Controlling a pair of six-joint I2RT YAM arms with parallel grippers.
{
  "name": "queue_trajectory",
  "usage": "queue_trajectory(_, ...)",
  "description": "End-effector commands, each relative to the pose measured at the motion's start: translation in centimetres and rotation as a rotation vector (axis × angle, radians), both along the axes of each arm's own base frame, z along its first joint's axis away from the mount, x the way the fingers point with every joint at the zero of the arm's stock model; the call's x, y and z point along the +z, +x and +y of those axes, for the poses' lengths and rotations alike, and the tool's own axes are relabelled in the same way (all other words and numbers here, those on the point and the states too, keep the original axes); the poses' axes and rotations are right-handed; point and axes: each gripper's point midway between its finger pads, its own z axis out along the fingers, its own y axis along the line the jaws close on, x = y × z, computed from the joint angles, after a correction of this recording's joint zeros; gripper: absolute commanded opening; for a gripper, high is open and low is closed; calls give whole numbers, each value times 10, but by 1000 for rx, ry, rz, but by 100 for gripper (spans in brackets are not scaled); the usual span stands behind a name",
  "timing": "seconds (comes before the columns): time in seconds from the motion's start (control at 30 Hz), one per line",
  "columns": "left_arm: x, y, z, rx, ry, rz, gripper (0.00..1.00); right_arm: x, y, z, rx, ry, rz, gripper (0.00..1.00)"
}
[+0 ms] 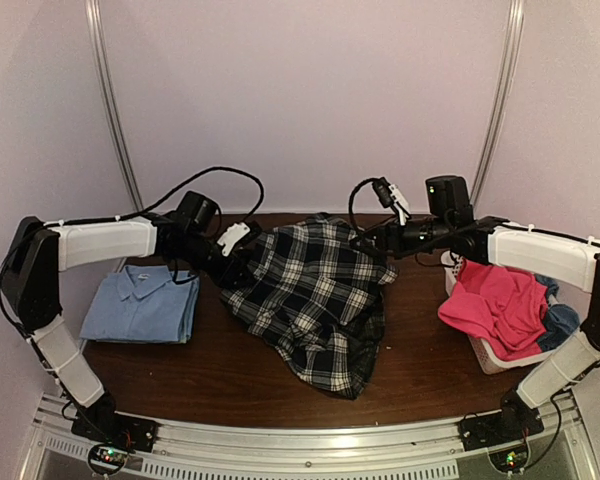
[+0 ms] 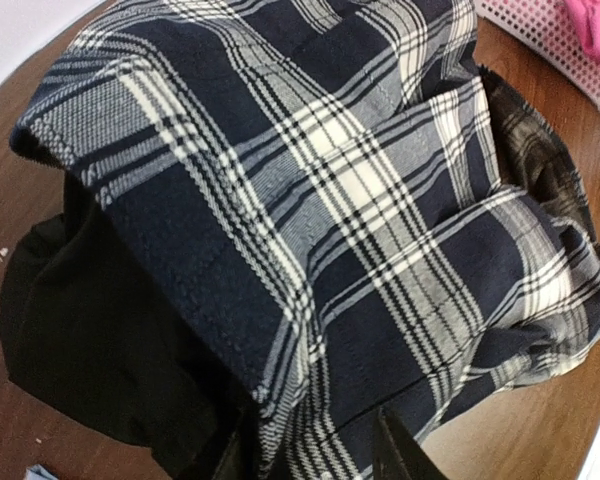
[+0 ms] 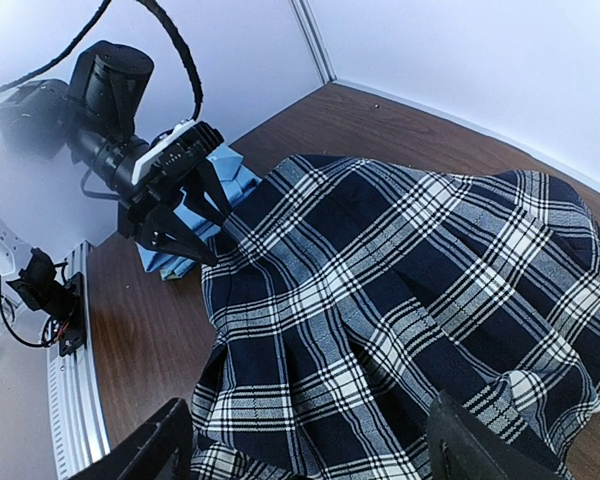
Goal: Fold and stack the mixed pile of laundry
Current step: Pick up the crumpled shorts from the center of the board.
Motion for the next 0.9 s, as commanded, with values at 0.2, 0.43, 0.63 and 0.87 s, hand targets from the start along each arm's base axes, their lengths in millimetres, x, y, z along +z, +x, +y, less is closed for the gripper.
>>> queue_trajectory(0.2,13,-6,-8,-122,-101,-54,2,16,-14,2,38,14,-94,80)
queue_trajectory(0.43,124,-45,-38,-307,-274,-403,0,16,-23,24,92,-8,-192,81)
queue_trajectory(0.63,147,-62,-57,-431,-255,-490,0,20,-33,59,179,-50,-270,82)
queue_trajectory(0.87,143,-86,-73,-531,-235,-531,0,21,-59,95,312,-114,-315,83)
